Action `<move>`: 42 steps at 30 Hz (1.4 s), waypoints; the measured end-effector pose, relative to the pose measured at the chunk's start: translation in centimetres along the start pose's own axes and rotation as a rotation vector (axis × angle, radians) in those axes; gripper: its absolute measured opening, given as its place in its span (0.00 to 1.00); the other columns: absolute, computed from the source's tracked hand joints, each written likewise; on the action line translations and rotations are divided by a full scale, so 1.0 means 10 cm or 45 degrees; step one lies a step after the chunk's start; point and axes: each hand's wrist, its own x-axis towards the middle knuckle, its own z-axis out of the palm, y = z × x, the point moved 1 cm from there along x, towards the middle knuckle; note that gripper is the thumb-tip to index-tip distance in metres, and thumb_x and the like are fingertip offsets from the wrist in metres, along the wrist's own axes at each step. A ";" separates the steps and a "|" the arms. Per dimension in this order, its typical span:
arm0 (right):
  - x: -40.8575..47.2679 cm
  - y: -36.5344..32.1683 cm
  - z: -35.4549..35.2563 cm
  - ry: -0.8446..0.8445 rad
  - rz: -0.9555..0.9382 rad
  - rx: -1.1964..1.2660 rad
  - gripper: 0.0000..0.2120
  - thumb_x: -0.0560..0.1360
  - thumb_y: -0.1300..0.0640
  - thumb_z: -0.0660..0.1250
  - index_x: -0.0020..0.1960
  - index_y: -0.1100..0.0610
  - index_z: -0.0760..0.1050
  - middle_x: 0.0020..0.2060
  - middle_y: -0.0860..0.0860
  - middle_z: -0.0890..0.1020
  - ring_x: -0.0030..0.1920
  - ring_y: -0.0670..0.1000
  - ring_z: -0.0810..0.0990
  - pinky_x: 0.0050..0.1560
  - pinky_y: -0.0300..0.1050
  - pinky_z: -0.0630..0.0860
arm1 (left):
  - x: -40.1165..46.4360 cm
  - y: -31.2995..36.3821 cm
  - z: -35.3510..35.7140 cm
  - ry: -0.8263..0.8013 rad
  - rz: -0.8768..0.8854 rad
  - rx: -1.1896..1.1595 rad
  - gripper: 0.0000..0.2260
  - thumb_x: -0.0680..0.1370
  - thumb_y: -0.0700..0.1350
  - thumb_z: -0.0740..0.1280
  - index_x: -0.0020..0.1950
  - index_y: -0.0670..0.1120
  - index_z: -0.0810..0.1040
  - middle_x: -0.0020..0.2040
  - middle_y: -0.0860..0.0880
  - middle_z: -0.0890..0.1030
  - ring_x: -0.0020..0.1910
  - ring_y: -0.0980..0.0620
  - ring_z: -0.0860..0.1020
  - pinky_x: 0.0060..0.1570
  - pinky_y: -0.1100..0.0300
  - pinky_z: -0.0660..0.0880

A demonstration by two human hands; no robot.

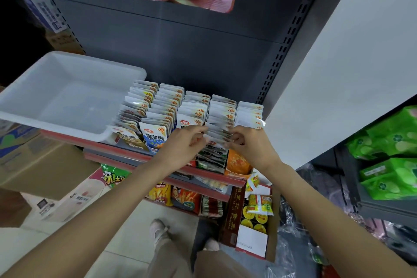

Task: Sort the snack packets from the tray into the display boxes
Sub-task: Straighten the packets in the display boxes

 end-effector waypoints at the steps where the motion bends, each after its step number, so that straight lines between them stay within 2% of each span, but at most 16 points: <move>1: 0.00 0.00 0.03 0.000 -0.005 -0.021 0.13 0.73 0.54 0.71 0.55 0.58 0.78 0.47 0.53 0.83 0.47 0.51 0.81 0.50 0.50 0.79 | -0.03 -0.02 0.00 -0.088 0.026 0.001 0.23 0.77 0.51 0.65 0.72 0.48 0.68 0.71 0.51 0.68 0.69 0.56 0.68 0.68 0.61 0.64; 4: 0.03 -0.05 0.07 0.077 -0.008 -0.055 0.10 0.75 0.59 0.68 0.56 0.60 0.77 0.47 0.55 0.83 0.47 0.53 0.81 0.50 0.45 0.78 | -0.09 -0.04 0.05 -0.222 0.061 0.141 0.36 0.72 0.55 0.70 0.76 0.51 0.59 0.77 0.56 0.54 0.75 0.57 0.54 0.71 0.62 0.53; 6: 0.03 -0.08 0.10 0.116 -0.015 -0.061 0.09 0.76 0.59 0.68 0.55 0.60 0.77 0.46 0.56 0.82 0.47 0.53 0.80 0.49 0.46 0.78 | -0.09 -0.05 0.10 -0.163 0.071 0.284 0.40 0.71 0.57 0.71 0.77 0.50 0.54 0.77 0.56 0.49 0.75 0.56 0.52 0.71 0.61 0.52; 8: 0.01 -0.07 0.11 0.143 0.005 -0.012 0.12 0.75 0.59 0.69 0.58 0.59 0.76 0.47 0.55 0.82 0.46 0.51 0.80 0.49 0.42 0.77 | -0.08 -0.03 0.13 -0.066 0.143 0.486 0.46 0.69 0.64 0.70 0.77 0.50 0.50 0.77 0.55 0.46 0.75 0.54 0.50 0.73 0.57 0.51; 10: -0.03 -0.05 0.12 0.203 0.023 0.042 0.16 0.74 0.59 0.70 0.61 0.58 0.75 0.49 0.54 0.80 0.46 0.49 0.80 0.48 0.37 0.75 | -0.08 -0.03 0.15 -0.116 0.280 0.697 0.51 0.67 0.69 0.67 0.78 0.49 0.43 0.77 0.55 0.39 0.76 0.55 0.42 0.74 0.57 0.43; 12: -0.05 -0.03 0.11 0.278 0.010 0.037 0.18 0.73 0.58 0.71 0.62 0.57 0.73 0.53 0.53 0.77 0.51 0.49 0.78 0.53 0.39 0.76 | -0.06 -0.03 0.18 -0.237 0.378 0.872 0.54 0.67 0.71 0.64 0.76 0.48 0.35 0.75 0.53 0.31 0.74 0.56 0.34 0.69 0.60 0.33; 13: -0.04 -0.02 0.09 0.299 0.001 0.026 0.20 0.72 0.57 0.72 0.62 0.57 0.72 0.56 0.53 0.75 0.54 0.49 0.77 0.55 0.39 0.74 | -0.03 -0.04 0.19 -0.269 0.398 0.940 0.54 0.68 0.70 0.64 0.75 0.47 0.33 0.73 0.52 0.29 0.73 0.56 0.31 0.68 0.61 0.31; 15: 0.01 -0.02 0.03 0.287 -0.022 0.017 0.24 0.73 0.57 0.71 0.66 0.56 0.69 0.60 0.52 0.73 0.60 0.50 0.72 0.59 0.36 0.67 | 0.06 -0.07 0.21 -0.247 0.378 0.985 0.49 0.72 0.65 0.64 0.75 0.46 0.33 0.73 0.50 0.29 0.73 0.55 0.32 0.69 0.61 0.32; 19: 0.12 -0.05 -0.07 0.154 -0.005 -0.003 0.27 0.76 0.59 0.66 0.72 0.57 0.62 0.69 0.53 0.68 0.69 0.52 0.66 0.67 0.42 0.62 | 0.22 -0.09 0.21 -0.139 0.320 0.861 0.37 0.80 0.54 0.60 0.76 0.48 0.37 0.77 0.50 0.37 0.75 0.55 0.37 0.71 0.61 0.37; 23: 0.25 -0.05 -0.12 0.067 0.021 -0.064 0.29 0.77 0.64 0.61 0.75 0.58 0.56 0.74 0.53 0.61 0.73 0.53 0.60 0.70 0.39 0.56 | 0.18 -0.09 0.30 -0.175 0.294 0.812 0.36 0.81 0.50 0.59 0.75 0.46 0.34 0.76 0.50 0.34 0.74 0.55 0.33 0.70 0.62 0.36; 27: 0.44 -0.06 -0.09 -0.102 0.022 -0.221 0.32 0.77 0.66 0.58 0.77 0.60 0.49 0.77 0.54 0.52 0.76 0.51 0.52 0.70 0.35 0.49 | 0.18 -0.08 0.29 -0.161 0.299 0.816 0.39 0.80 0.46 0.62 0.74 0.44 0.32 0.76 0.48 0.33 0.74 0.53 0.33 0.70 0.61 0.35; 29: 0.47 -0.09 -0.06 -0.118 0.016 -0.289 0.32 0.76 0.68 0.57 0.77 0.60 0.50 0.77 0.54 0.52 0.76 0.51 0.54 0.71 0.36 0.52 | 0.18 -0.08 0.28 -0.142 0.299 0.837 0.39 0.79 0.45 0.63 0.75 0.44 0.33 0.76 0.47 0.34 0.74 0.52 0.34 0.70 0.61 0.34; 33: 0.43 -0.07 -0.05 -0.116 -0.025 -0.369 0.31 0.76 0.69 0.56 0.76 0.59 0.53 0.75 0.54 0.60 0.72 0.55 0.63 0.71 0.44 0.61 | 0.22 -0.04 0.29 -0.113 0.278 0.858 0.39 0.79 0.45 0.63 0.76 0.44 0.35 0.77 0.47 0.36 0.75 0.52 0.37 0.69 0.61 0.34; 36: 0.40 -0.05 -0.09 -0.169 -0.034 -0.334 0.31 0.76 0.70 0.56 0.77 0.59 0.51 0.76 0.54 0.56 0.75 0.53 0.57 0.71 0.38 0.53 | 0.28 -0.01 0.24 -0.127 0.294 0.897 0.40 0.78 0.47 0.65 0.77 0.44 0.38 0.77 0.47 0.40 0.76 0.52 0.41 0.71 0.61 0.36; 40: 0.29 -0.04 -0.10 -0.125 0.008 -0.209 0.31 0.77 0.68 0.57 0.77 0.58 0.52 0.76 0.53 0.54 0.75 0.51 0.56 0.70 0.38 0.57 | 0.32 0.02 0.14 -0.230 0.322 0.928 0.41 0.75 0.51 0.68 0.78 0.45 0.43 0.78 0.48 0.43 0.77 0.52 0.44 0.72 0.61 0.41; 42: 0.21 -0.03 -0.06 -0.099 0.022 -0.123 0.29 0.78 0.65 0.58 0.76 0.58 0.54 0.76 0.52 0.57 0.75 0.51 0.57 0.70 0.37 0.54 | 0.36 0.06 0.05 -0.280 0.314 0.879 0.40 0.75 0.53 0.68 0.78 0.46 0.49 0.78 0.50 0.46 0.76 0.52 0.48 0.73 0.60 0.47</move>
